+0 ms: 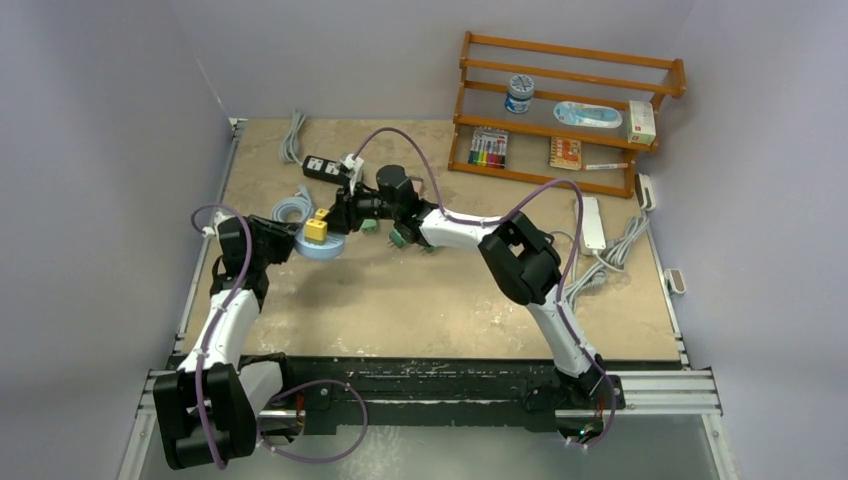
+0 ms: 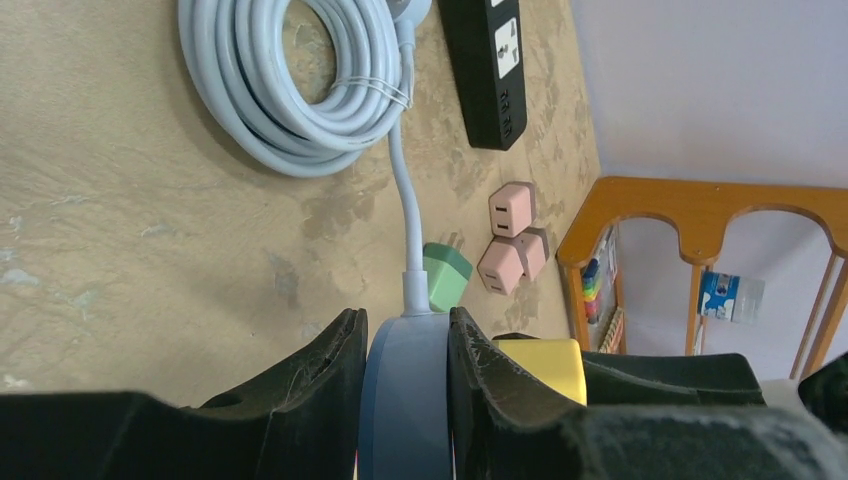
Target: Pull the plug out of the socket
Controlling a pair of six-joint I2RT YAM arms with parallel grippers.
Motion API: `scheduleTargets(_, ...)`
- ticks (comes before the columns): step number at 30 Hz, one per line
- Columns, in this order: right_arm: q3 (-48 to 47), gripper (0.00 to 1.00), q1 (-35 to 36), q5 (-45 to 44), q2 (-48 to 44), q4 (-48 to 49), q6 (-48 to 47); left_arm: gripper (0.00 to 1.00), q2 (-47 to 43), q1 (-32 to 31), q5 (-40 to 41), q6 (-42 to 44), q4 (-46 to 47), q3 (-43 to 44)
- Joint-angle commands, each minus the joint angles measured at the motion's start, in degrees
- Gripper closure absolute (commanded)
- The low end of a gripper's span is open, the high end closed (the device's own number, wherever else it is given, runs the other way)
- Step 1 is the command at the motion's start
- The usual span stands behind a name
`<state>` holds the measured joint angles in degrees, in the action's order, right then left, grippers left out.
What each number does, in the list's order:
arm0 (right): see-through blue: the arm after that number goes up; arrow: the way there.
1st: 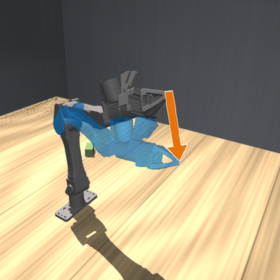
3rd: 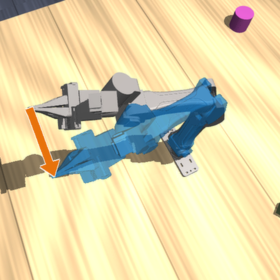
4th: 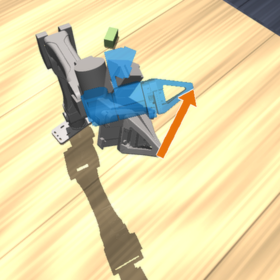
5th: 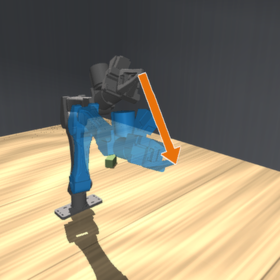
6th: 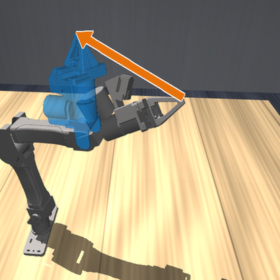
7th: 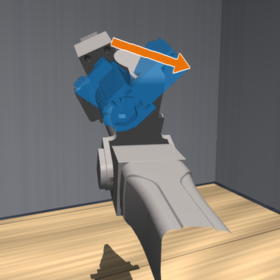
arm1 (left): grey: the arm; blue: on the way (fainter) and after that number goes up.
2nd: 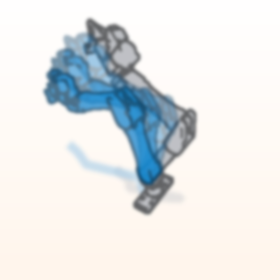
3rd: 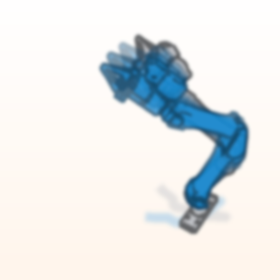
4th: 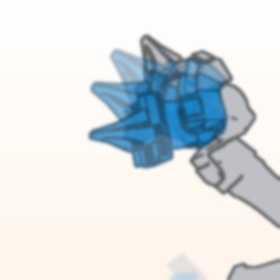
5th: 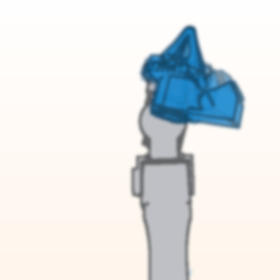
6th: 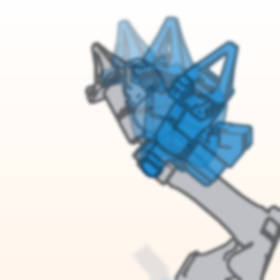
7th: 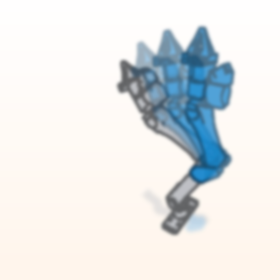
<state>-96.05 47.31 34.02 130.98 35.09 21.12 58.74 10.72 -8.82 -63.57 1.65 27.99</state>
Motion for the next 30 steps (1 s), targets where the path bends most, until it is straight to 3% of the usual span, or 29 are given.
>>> scheduleTargets(1,-3.01,1.00,-0.95,15.92,-3.48,11.22,5.81,1.00,-1.32,0.44,4.83,4.20,-1.83,2.80)
scheduleTargets(3,-2.66,1.00,-0.84,12.45,-3.81,11.13,6.19,1.00,-1.49,0.51,5.22,4.62,-2.21,2.99)
scheduleTargets(6,1.25,1.00,1.94,-9.21,-9.69,4.03,-6.69,1.00,-1.52,0.65,5.69,5.29,-3.02,3.50)
scheduleTargets(7,3.00,1.00,2.72,-10.89,-11.22,4.25,-8.40,1.00,-1.44,0.76,5.80,5.44,-3.20,3.67)
scheduleTargets(10,2.18,1.00,-0.12,5.12,-10.18,7.38,-1.56,1.00,-1.11,0.89,5.91,5.75,-3.25,3.94)
scheduleTargets(14,4.26,1.00,0.53,-7.67,-12.13,5.43,-4.87,1.00,-0.81,1.01,5.67,5.75,-3.06,4.00)
scheduleTargets(18,3.53,1.00,-3.13,11.67,-8.27,16.20,9.15,1.00,-1.26,1.09,5.74,6.36,-3.99,4.16)
scheduleTargets(20,3.81,1.00,-3.51,8.71,-8.15,16.92,11.39,1.00,-1.53,1.16,5.81,6.69,-4.64,4.34)
scheduleTargets(22,5.03,1.00,-1.73,-5.34,-11.73,8.89,2.93,1.00,-1.92,1.38,5.91,7.00,-5.07,4.48)
scheduleTargets(24,8.52,1.00,0.44,-16.79,-15.77,8.08,-3.25,1.00,-2.28,1.47,6.09,7.42,-5.53,4.53)
scheduleTargets(26,11.45,1.00,-0.13,-10.49,-17.39,12.19,-1.92,1.00,-2.19,1.53,6.18,7.49,-5.65,4.47)
scheduleTargets(28,9.92,1.00,-2.56,2.33,-14.98,17.47,6.83,1.00,-1.78,1.64,6.06,7.43,-5.37,4.40)
scheduleTargets(30,8.50,1.00,-3.44,2.73,-13.43,17.75,9.30,1.00,-1.54,1.70,5.85,7.52,-5.34,4.59)
